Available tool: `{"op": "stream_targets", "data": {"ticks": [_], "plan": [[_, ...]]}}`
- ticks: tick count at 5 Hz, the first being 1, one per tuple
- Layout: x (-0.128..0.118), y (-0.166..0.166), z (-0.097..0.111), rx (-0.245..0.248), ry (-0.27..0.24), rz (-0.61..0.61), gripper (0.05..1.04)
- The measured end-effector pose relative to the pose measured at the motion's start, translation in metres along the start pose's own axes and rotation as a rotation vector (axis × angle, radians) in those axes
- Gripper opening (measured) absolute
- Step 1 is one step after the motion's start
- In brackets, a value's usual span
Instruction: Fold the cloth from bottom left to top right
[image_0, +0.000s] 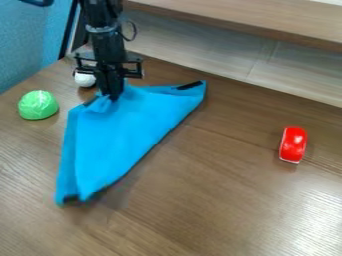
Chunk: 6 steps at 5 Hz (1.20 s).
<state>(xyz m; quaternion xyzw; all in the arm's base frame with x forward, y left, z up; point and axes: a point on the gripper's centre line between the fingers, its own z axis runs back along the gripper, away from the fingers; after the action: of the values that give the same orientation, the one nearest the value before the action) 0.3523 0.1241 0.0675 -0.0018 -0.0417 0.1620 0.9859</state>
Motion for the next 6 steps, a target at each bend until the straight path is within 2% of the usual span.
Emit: {"op": "stream_targets", "data": {"ticks": [1,2,4,5,6], "plan": [[0.005,0.002,-0.009,0.011,-0.003,-0.035,0.097],[0.006,0.003,-0.012,0.015,-0.002,-0.043,0.247],[0.001,-0.006,-0.015,0.006,0.019,-0.053,0.854],[-0.004,-0.016,-0.008,0.0,0.024,-0.057,1.005],[-0.002,-0.027,0.014,-0.006,-0.033,-0.074,1.001]]}}
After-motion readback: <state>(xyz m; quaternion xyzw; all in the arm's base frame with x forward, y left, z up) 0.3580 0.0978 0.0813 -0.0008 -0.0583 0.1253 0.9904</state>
